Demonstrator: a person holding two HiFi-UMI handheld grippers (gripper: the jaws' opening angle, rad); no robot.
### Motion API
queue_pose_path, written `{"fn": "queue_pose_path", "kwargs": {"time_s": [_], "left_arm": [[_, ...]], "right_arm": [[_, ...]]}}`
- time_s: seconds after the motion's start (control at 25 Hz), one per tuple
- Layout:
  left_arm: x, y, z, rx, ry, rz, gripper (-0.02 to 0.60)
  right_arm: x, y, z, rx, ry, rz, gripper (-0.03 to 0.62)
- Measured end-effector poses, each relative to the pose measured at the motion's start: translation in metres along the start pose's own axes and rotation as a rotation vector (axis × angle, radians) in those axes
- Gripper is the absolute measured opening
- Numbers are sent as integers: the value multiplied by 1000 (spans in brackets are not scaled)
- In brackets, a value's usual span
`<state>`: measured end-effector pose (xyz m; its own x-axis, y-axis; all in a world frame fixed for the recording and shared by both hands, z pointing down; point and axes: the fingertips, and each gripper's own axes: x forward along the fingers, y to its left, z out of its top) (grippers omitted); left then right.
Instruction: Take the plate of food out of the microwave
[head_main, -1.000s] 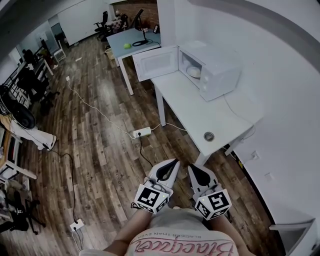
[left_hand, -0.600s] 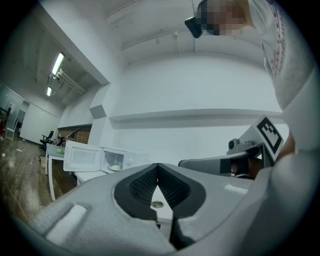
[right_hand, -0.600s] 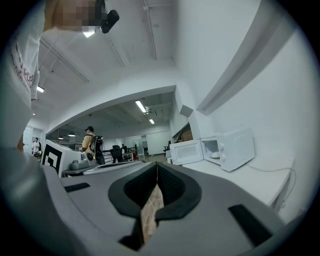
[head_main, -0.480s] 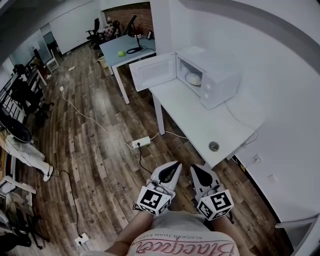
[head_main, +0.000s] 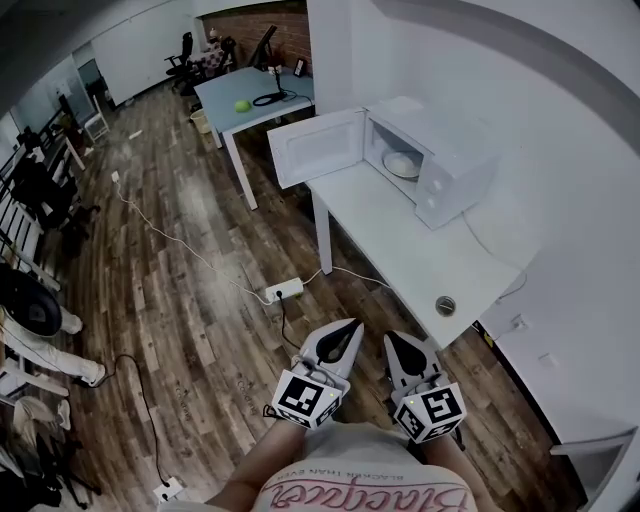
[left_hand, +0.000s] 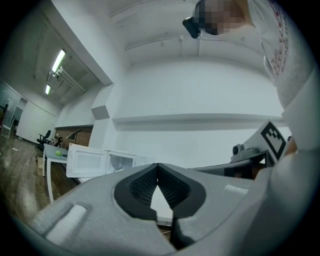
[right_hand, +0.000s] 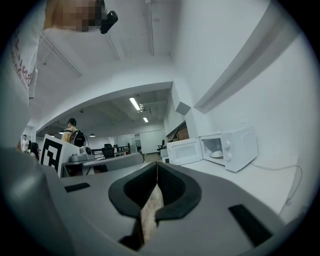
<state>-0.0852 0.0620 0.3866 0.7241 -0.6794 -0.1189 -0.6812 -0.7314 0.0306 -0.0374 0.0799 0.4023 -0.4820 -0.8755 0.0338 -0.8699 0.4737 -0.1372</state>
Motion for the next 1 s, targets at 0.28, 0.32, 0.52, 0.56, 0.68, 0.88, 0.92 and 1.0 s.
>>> {"fn": "queue_pose_path", "kwargs": {"time_s": [0.28,0.32,0.52,0.56,0.68,0.88,0.92,1.0], "left_arm": [[0,31,-3,-13,2,-34,5],[1,35,-3,-16,1,-39,5],[4,52,-4,-20,-4,-76,5],[4,57,-4,-22,-6,-82,5],[7,72,-3,-30,-9,-95,5],[17,100,2,-34,-15,-121,5],[19,106,3,-31,-18,-128,5],[22,118,7,-22,-25,-142,5]], "right_arm": [[26,3,-5,-12,22,-46,12],[29,4,-5,-15,24,-52,12],[47,4,-4,-40,34,-82,12],[51,4,-3,-43,35,-88,12],[65,3,-2,-56,41,-104,12],[96,2,9,-77,27,-134,12],[103,2,11,-82,20,-141,12],[116,5,17,-91,7,-152,12]]}}
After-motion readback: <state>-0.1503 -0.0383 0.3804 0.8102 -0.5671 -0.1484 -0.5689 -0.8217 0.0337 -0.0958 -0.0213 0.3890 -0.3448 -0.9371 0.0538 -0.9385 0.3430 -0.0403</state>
